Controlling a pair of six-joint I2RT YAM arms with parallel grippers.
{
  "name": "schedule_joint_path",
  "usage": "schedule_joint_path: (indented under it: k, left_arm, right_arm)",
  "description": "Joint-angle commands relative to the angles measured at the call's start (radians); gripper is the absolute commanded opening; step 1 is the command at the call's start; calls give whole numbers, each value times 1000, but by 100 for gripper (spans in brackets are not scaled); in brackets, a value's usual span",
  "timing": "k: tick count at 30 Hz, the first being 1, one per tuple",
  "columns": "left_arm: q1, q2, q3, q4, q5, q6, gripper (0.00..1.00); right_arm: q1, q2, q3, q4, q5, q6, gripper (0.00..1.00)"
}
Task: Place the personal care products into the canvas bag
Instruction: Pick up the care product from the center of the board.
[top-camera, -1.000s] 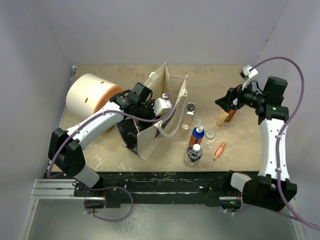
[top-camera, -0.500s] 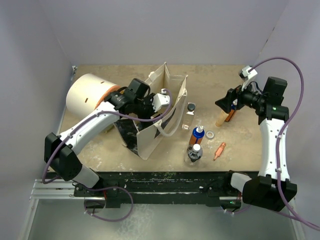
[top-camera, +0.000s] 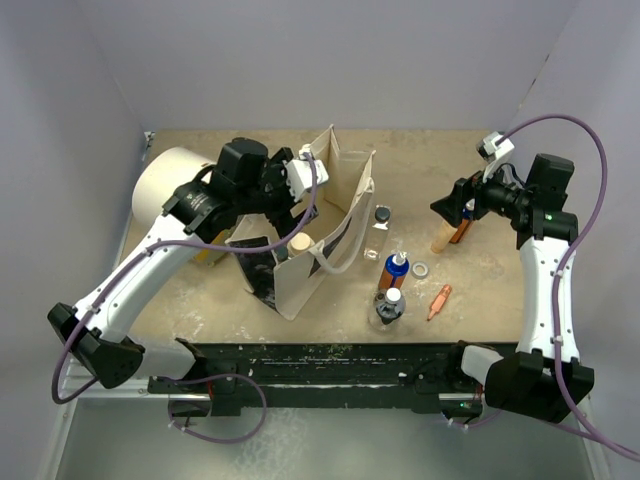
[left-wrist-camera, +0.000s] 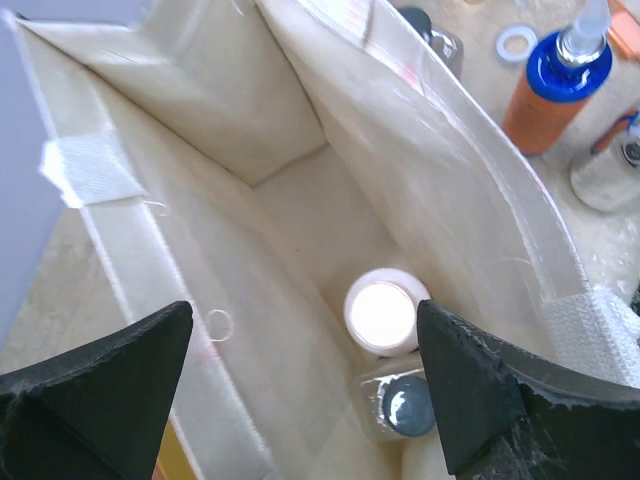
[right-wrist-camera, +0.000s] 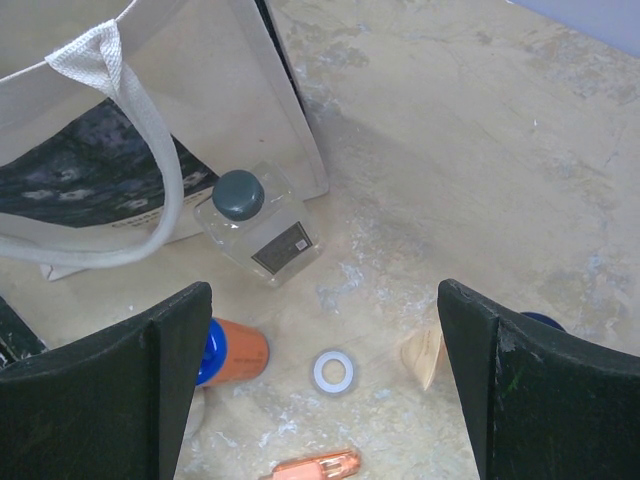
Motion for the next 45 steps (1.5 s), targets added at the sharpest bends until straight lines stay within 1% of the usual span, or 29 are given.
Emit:
schedule_joint_path:
  k: [1,6,9,13,20,23,29,35,38,45]
  left_arm:
    - [2,-38,79,81,-37,-14,96]
    - [0,-29,164,65,73,-33,96]
    - [-16,-10,211,46,116,-43,95]
    - [-105,18,262,3,90,-12,95]
    - [-209,83,339,-59,188,-1,97]
    - [-259,123,357,-71,190,23,96]
    - [-407,231,324,-98,147,101,94]
    - [-497,328,289,-97,174,121,94]
    - [-519,373,272,-86,165,123,93]
    - [-520,443,235,-32,132,110,93]
  right_arm:
    - [2,-12,47,-7,8,-7,95]
    - [3,-27,43,-7,60,4,95]
    - [2,-41,43,-4,103,8,95]
    - [3,-53,34,2,138,11,95]
    - [2,-69,22,0,152,-12,96]
    - [1,-74,19,5,179,-11,97]
    - [-3,-73,29,4,221,-8,97]
    - [-11,-102,7,10,229,-6,97]
    - [-14,-118,-6,16,225,2,97]
    - [-29,-148,-32,29,199,6,98]
